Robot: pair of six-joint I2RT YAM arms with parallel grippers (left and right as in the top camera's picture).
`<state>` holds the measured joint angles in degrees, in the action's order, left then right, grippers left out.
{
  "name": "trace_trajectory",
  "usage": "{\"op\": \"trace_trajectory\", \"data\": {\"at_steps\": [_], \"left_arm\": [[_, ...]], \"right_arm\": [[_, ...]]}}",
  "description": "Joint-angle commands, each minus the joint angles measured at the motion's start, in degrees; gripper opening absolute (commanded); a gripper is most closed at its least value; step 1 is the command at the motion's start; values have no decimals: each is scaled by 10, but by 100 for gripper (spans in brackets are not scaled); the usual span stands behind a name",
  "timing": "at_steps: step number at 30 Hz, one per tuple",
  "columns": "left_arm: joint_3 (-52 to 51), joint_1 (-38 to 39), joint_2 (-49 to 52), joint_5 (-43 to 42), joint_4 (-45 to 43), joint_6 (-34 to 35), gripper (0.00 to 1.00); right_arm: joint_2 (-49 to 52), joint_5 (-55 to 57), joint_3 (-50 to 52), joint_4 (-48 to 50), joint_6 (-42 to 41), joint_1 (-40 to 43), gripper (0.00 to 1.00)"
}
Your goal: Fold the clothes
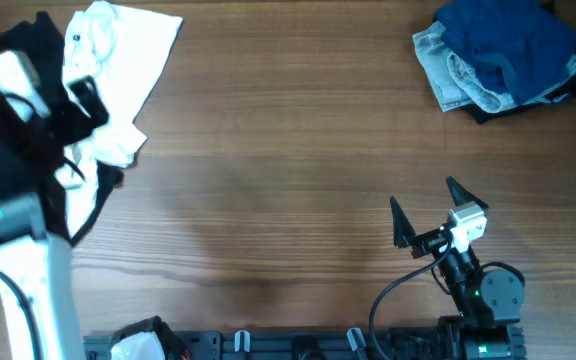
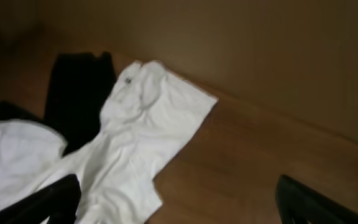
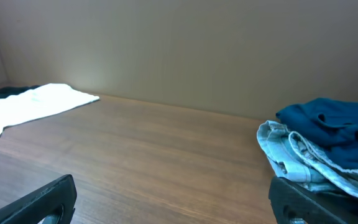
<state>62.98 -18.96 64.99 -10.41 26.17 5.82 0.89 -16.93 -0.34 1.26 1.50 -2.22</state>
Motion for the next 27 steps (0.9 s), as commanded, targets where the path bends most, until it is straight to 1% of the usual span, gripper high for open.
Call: {"op": "trace_trajectory", "data": {"at_steps": [1,2,3,4,5,6,8,9,14,17,21,24,27], "left_arm": [[-165,41,-84,-17,-120,-35,100],[-209,50,-111,-17,-160,-40,100],[-278,63,-154,-17,-219,-41,100],[-319,68,-180,-17,-251,-41,100],[-349,72,-201,-17,-271,-41,100],[-400,81,-239,-16,-304,-41,100],[-453,90,-286,-15,-331,-42,100],[-490,96,-328,-15,-343,-42,100],[-570,115,-505,-3,-336,-42,100],[-595,130,-564,11,-318,-42,100],[-623,148,-614,30,-317,-42,100],[-626,148,-638,30,-289,-42,100],[-626,148,-648,30,-237,-41,100]], "right_arm": [[-2,-9,0,2,-2,-2,100],[-2,-9,0,2,-2,-2,100],[-2,-9,0,2,-2,-2,100],[-2,-9,0,2,-2,-2,100],[-2,-9,0,2,-2,-2,100],[-2,-9,0,2,-2,-2,100],[-2,-9,0,2,-2,-2,100],[-2,-9,0,2,-2,-2,100],[-2,-9,0,2,-2,-2,100],[-2,-9,0,2,-2,-2,100],[-2,-9,0,2,-2,-2,100],[-2,-9,0,2,-2,-2,100],[-2,-9,0,2,-2,-2,100]]}}
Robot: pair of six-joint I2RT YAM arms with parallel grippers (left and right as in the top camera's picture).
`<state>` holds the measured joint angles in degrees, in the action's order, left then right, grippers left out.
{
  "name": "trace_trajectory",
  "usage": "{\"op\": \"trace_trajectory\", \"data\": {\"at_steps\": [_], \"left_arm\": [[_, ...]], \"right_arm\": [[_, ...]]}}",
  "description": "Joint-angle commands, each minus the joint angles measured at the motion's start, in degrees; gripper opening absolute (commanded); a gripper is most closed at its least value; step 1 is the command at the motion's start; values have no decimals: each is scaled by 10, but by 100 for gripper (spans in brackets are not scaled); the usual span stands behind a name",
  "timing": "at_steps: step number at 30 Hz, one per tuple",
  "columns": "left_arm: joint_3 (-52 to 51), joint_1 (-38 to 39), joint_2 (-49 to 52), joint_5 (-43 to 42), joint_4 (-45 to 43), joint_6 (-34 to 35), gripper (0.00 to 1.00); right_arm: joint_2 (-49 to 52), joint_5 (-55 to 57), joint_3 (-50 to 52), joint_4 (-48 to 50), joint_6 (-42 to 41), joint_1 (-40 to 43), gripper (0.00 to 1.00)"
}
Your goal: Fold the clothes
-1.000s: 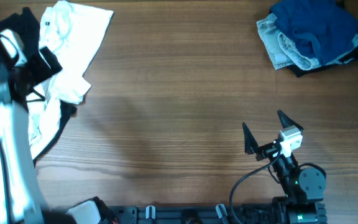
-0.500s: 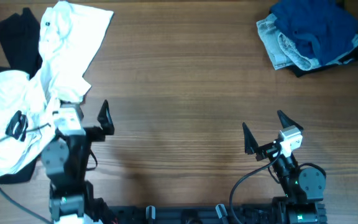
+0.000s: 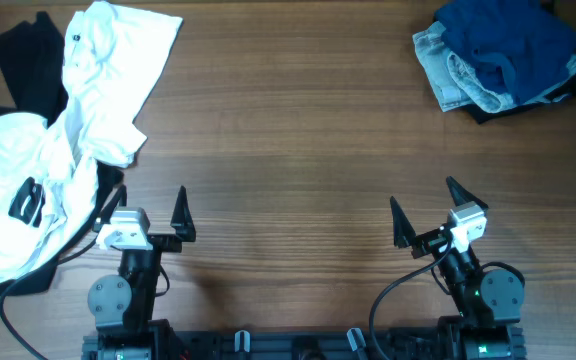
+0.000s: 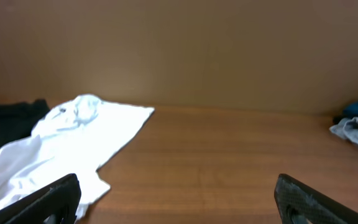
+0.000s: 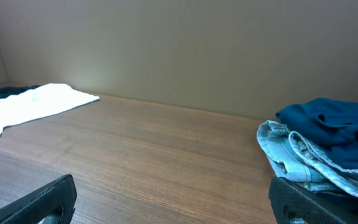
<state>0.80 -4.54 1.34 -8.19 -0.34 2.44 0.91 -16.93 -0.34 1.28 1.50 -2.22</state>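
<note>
A crumpled white garment (image 3: 108,70) lies at the table's far left, and a second white piece with a black mark (image 3: 18,190) lies nearer the front, over black cloth (image 3: 23,45). The white garment (image 4: 86,134) also shows in the left wrist view. A pile of blue and pale denim clothes (image 3: 498,50) sits at the far right and shows in the right wrist view (image 5: 319,149). My left gripper (image 3: 150,202) rests low at the front left, open and empty (image 4: 179,199). At the front right, my right gripper (image 3: 424,196) is open and empty (image 5: 173,202).
Bare wooden tabletop (image 3: 288,150) stretches between the two heaps of clothes. A black cable (image 3: 38,265) runs from the left arm's base past the white cloth. The arms' mounting rail (image 3: 298,345) lines the front edge.
My left arm was raised over the white clothes at the far left and now sits low at the front left, open. The nearer white piece lies uncovered. The right arm is unmoved.
</note>
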Motion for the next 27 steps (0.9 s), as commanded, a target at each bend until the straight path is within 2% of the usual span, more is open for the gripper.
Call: {"op": "trace_trajectory", "data": {"at_steps": [1,27], "left_arm": [[-5,4,-12,9,43,-7,100],[-5,17,-12,12,42,-7,100]], "right_arm": [[-3,-9,0,2,-2,-2,100],[-3,-9,0,2,-2,-2,100]]}}
